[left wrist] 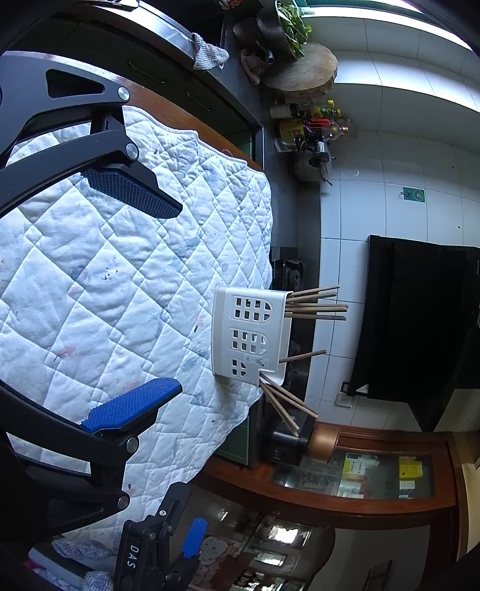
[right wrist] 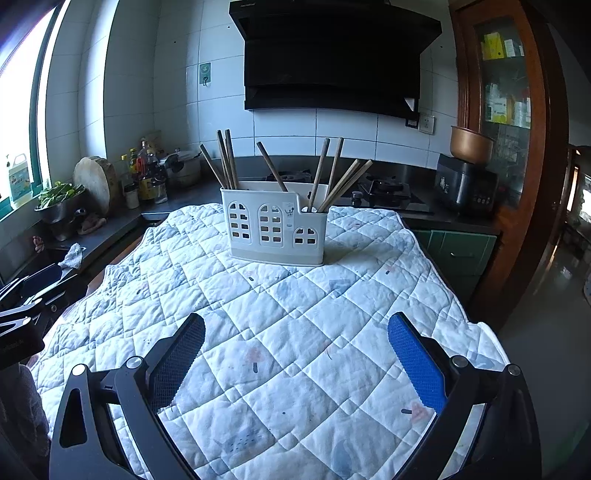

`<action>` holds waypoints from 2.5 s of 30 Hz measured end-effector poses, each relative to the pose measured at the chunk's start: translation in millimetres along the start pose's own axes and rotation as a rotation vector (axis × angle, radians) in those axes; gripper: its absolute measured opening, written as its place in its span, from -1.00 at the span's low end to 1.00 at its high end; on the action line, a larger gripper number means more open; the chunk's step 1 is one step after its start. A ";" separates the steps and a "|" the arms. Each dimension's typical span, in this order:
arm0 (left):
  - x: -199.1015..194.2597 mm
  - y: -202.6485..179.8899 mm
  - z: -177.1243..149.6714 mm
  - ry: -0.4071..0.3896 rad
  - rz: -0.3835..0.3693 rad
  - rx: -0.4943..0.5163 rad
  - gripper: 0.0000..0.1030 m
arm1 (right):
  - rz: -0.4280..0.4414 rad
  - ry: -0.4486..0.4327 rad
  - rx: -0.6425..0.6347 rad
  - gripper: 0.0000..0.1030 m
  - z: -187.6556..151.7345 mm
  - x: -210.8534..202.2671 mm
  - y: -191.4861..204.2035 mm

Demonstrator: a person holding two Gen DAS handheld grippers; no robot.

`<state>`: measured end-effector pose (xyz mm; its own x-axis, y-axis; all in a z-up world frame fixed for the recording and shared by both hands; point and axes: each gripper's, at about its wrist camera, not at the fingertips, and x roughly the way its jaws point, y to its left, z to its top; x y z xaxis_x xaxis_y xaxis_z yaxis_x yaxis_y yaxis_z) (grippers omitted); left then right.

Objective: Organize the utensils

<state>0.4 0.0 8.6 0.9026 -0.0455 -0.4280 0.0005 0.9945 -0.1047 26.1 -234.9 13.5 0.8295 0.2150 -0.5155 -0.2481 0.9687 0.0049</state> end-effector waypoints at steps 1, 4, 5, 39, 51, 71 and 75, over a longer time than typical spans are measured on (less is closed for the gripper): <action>-0.1 -0.7 0.0 -0.001 0.000 0.002 0.70 | -0.001 -0.001 -0.001 0.86 0.1 -0.1 0.0; -0.5 -0.9 0.4 -0.005 0.000 -0.004 0.70 | 0.001 -0.001 0.004 0.86 -0.3 -0.1 -1.2; -0.5 -0.7 0.9 -0.005 -0.001 -0.003 0.70 | 0.001 0.000 0.006 0.86 -0.2 0.4 -1.8; 5.4 -3.0 -0.4 0.012 -0.013 0.003 0.70 | 0.017 0.014 0.004 0.86 -1.2 6.5 1.2; 5.2 -0.6 -1.1 0.015 -0.010 0.002 0.70 | 0.018 0.019 -0.001 0.86 -2.4 8.1 1.8; 4.0 3.9 -2.6 0.002 -0.004 -0.014 0.70 | 0.028 0.024 -0.004 0.86 -4.7 8.4 4.3; 3.4 1.7 -2.2 -0.005 0.002 -0.005 0.70 | 0.027 0.023 -0.002 0.86 -5.0 8.2 3.4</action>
<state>2.6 1.3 5.0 0.9047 -0.0433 -0.4238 -0.0030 0.9941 -0.1080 29.5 -230.4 5.0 0.8108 0.2386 -0.5345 -0.2716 0.9623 0.0176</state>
